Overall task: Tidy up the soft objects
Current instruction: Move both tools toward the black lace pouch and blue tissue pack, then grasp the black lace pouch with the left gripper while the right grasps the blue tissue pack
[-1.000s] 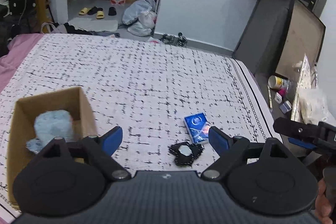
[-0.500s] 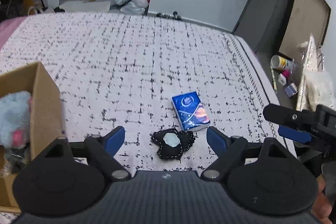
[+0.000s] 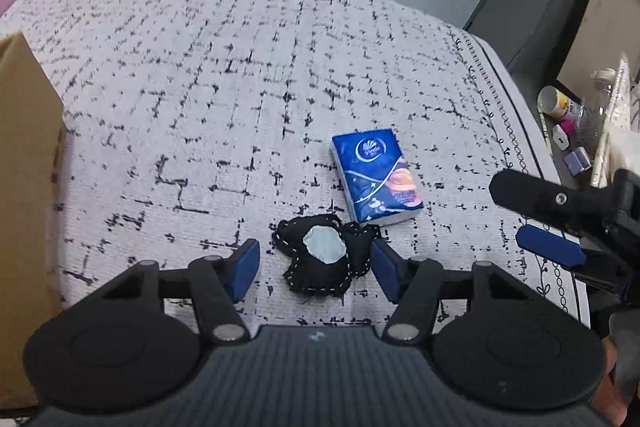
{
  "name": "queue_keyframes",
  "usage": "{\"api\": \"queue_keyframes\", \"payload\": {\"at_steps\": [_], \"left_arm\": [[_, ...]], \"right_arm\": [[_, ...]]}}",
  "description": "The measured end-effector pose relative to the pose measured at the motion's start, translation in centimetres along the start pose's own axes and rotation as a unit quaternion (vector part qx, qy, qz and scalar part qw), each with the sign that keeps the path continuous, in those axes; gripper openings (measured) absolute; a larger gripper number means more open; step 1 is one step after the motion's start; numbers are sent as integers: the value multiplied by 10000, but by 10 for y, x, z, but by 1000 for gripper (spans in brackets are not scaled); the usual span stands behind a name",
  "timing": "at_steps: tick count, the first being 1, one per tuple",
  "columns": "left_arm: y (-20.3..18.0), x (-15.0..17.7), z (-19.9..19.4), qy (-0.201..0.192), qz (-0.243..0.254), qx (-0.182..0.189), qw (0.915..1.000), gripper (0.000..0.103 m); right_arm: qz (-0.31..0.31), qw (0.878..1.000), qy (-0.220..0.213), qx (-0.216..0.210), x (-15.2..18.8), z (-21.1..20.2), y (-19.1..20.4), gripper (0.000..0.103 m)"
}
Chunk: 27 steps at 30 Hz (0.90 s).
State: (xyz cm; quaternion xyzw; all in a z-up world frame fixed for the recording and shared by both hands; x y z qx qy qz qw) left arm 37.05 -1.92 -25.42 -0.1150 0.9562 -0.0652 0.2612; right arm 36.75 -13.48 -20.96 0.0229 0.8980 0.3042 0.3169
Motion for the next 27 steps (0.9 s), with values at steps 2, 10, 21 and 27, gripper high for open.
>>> {"api": "queue_keyframes", "payload": {"at_steps": [2,10,21,27], "left_arm": [[1,3,7,78,-60,-7,10000,56],[-2,10,22,52,-144,73,9999,44],[15,14,8,-132,-348,-47,9993,19],[27,11,-3,-204,-355,-207,9989,19]], "right_arm": [[-22,10000,1,-46,0,4,1,90],[-470,9988,28,-154,3,28,10,86],[-1356,9907,98,-55,18,52,24,82],[-1723,9847,56,255,25,65,27,82]]}}
Point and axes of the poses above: each gripper's, at about its wrist camera, not at the fingertips, and z roughly the way its jaws point, y to its left, x to its underside, the point moved 9 cm from there along z, roughly the way its jaws point, and after that the axes turned 4 degrees about -x, right-handed, at the moved point
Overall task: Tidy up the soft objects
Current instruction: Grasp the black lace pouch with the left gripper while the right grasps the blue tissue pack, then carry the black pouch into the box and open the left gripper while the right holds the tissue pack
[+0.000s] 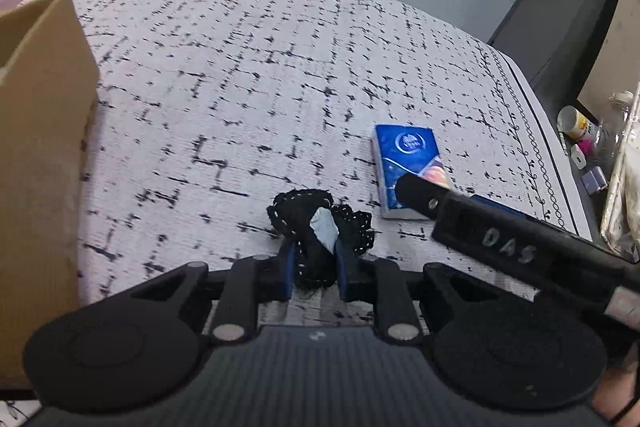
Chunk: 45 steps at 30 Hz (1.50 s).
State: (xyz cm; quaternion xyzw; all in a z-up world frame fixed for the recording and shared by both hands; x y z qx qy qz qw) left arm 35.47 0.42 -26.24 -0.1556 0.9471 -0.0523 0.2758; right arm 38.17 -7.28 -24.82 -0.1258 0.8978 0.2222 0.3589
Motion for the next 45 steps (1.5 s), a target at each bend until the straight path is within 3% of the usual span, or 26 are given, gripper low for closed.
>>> {"api": "queue_keyframes", "payload": {"at_steps": [7,11,24,33,45], "left_arm": [[14,1,-4,50,-14,-178,9998,19],[17,5,-8,70,22,-217,9997,19],[18,1,-45,-186,337,-15,9993,19],[25,-3,-87,-440,403,278,9978,19],[38,-19,-147,-957,677,517,9918,19]], "right_arm": [[-604,9976,87,318,10,11,14,76],[-1013,9917,149,780,15,15,15,51],[-777,9932,-206,847,12,-42,29,51],[-338,9960,-236,797,21,-80,43,51],[-135,9960,-499,731,3,-122,72,51]]}}
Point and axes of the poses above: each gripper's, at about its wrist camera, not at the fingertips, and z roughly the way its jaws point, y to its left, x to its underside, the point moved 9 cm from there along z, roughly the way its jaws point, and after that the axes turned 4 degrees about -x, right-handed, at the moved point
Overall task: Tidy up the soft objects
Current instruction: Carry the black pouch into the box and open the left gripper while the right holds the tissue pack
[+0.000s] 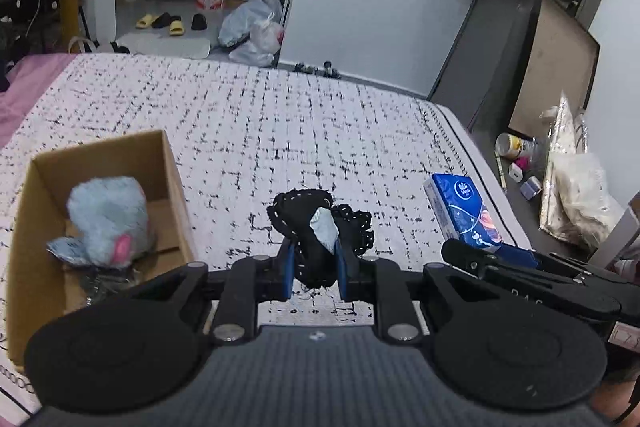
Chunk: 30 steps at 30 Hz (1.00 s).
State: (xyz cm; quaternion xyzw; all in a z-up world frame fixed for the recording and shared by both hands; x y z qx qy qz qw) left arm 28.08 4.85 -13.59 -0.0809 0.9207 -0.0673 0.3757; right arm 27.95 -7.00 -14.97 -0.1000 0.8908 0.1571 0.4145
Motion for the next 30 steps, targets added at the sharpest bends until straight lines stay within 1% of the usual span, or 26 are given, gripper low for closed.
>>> {"api": "queue_keyframes", "payload": {"at_steps": [5,12,15,18,21,30], "left_arm": [[9,-3,-14,-64,127,31,9999,20],[23,-6,-27,-120,84,53,9999,20],[29,-8,-31,-167,114,-23,9998,20],[40,-11,-35,-198,27,-49,9998,20],[51,-13,-39,-268,38,-235,9994,20],[87,-18,-40,-217,-280,-343,9988,20]], "right_arm": [[-11,10000,-52,-67,-5,-9,15,51],[-79,9997,-118,-184,-7,-19,35,51],[-119,9996,-142,-227,-9,-20,44,51],[-116,9994,-157,-277,-11,-20,51,51],[-108,9992,-194,-342,-13,-20,58,51],[-207,9984,-180,-504,-17,-11,81,51]]}}
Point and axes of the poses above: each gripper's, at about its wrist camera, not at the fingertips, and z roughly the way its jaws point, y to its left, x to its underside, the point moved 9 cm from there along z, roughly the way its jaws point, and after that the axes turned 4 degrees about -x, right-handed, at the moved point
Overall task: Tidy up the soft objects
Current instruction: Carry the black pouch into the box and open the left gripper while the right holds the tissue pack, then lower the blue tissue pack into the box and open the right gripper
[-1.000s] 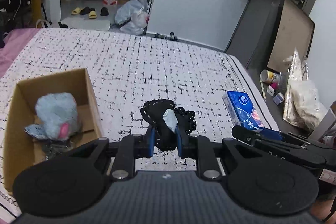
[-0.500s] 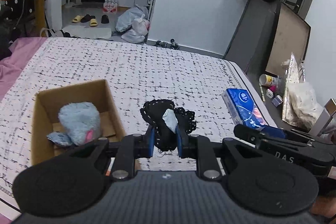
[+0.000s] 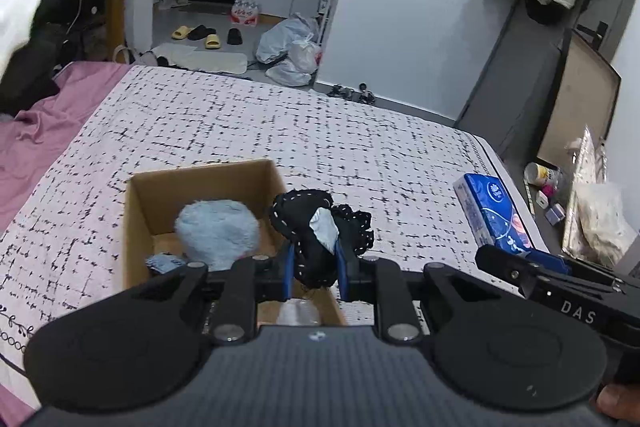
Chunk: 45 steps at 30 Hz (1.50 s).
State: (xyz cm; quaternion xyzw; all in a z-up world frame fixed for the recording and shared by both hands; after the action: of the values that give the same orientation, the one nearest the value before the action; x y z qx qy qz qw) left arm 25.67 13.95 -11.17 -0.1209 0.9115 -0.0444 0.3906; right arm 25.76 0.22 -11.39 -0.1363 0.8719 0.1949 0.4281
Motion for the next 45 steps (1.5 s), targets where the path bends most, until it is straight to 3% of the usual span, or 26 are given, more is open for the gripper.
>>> {"api": "queue_keyframes", "payload": {"at_steps": [9,25,29,33,43,45], "left_arm": [[39,1,3,171,-82,-277,9994,20],[54,7,-23,217,-22,-165,9996,21],[60,7,-23,348,-108,-164,9992,27],[67,6,-27,301,-136,-257,9991,46],[84,-7,-42,54,-455,-283,9985,49],[86,-8,-43,23,-509,-283,9983,49]], "right_arm": [[-23,9996,78,-256,-1,14,25,51],[-256,9974,132,-657,-8,29,85,51],[-315,9970,125,-702,-8,31,97,51],[-347,9967,172,-708,-6,33,104,51],[-315,9965,275,-721,-6,40,116,51],[-318,9963,296,-736,-7,41,118,56]]}}
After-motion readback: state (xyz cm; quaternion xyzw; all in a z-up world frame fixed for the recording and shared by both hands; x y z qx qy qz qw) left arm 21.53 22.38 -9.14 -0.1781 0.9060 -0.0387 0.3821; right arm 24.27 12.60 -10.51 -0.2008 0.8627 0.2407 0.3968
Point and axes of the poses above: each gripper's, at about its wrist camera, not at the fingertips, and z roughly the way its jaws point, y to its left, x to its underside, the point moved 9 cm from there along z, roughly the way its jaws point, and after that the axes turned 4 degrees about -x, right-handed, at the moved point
